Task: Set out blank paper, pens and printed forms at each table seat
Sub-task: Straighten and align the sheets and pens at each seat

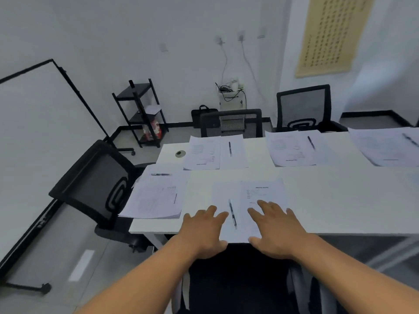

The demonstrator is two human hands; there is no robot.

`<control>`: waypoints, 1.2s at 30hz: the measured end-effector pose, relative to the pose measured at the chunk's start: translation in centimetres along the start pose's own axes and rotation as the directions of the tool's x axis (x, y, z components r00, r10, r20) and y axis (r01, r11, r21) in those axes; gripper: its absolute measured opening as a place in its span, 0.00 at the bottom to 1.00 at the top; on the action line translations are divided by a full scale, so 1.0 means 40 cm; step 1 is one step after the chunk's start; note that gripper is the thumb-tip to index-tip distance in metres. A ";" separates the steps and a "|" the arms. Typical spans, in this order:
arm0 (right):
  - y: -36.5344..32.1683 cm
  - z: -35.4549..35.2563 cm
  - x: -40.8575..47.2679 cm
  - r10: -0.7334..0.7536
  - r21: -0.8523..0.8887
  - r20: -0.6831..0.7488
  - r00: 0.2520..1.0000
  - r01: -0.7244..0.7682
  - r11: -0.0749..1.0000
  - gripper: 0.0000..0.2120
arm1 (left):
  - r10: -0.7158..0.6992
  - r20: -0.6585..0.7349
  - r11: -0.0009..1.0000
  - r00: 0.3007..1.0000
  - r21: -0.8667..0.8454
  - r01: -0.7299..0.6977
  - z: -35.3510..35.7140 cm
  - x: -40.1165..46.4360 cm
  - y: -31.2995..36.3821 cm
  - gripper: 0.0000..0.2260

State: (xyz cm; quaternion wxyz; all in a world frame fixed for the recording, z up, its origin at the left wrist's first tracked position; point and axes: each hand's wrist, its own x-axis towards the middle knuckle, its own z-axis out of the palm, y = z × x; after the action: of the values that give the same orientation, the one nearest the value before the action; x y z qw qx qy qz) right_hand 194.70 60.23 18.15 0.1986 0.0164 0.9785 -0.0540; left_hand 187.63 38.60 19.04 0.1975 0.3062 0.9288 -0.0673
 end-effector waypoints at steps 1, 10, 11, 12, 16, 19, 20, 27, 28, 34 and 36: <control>0.004 0.000 0.020 0.015 0.001 0.011 1.000 -0.015 1.000 0.40 | 0.019 0.008 1.000 1.000 -0.001 -0.019 -0.001 0.023 -0.012 0.37; 0.091 0.037 0.237 0.076 0.030 0.089 0.993 -0.079 0.996 0.40 | 0.057 0.120 0.997 0.991 -0.056 -0.050 0.028 0.265 -0.065 0.38; 0.102 0.049 0.263 0.080 0.032 0.094 0.992 -0.083 0.996 0.41 | 0.055 0.135 0.997 0.989 -0.058 -0.047 0.039 0.289 -0.069 0.38; 0.112 0.057 0.289 0.079 0.033 0.103 0.992 -0.083 0.996 0.41 | 0.056 0.145 0.997 0.988 -0.058 -0.048 0.046 0.314 -0.072 0.38; 0.160 0.131 0.389 0.078 0.043 0.178 0.981 -0.087 0.995 0.41 | 0.051 0.216 0.997 0.975 -0.071 -0.036 0.107 0.435 -0.078 0.39; 0.196 0.177 0.439 0.085 0.060 0.222 0.971 -0.101 0.993 0.42 | 0.070 0.232 0.995 0.970 -0.084 -0.051 0.146 0.509 -0.074 0.39; 0.205 0.190 0.453 0.086 0.069 0.226 0.970 -0.104 0.992 0.42 | 0.077 0.224 0.994 0.971 -0.087 -0.059 0.156 0.529 -0.073 0.39; 0.252 0.249 0.534 0.089 0.093 0.244 0.966 -0.114 0.989 0.49 | 0.067 0.205 0.997 0.977 -0.036 -0.061 0.238 0.623 -0.076 0.50; 0.259 0.257 0.545 0.088 0.096 0.246 0.965 -0.115 0.989 0.50 | 0.063 0.206 0.998 0.976 -0.036 -0.057 0.250 0.632 -0.076 0.51; 0.277 0.301 0.570 0.090 0.068 0.261 0.961 -0.111 0.991 0.54 | -0.002 0.224 0.990 0.975 -0.135 0.033 0.280 0.651 -0.065 0.54; 0.284 0.305 0.573 0.089 0.070 0.258 0.962 -0.110 0.991 0.54 | -0.006 0.237 0.988 0.971 -0.146 0.042 0.279 0.659 -0.057 0.55</control>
State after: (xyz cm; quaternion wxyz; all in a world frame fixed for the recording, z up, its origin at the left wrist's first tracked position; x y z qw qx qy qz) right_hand 178.93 70.40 -3.08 0.3240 0.0669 0.9397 -0.0865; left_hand 170.54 48.33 -1.89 0.3283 0.2690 0.9048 -0.0354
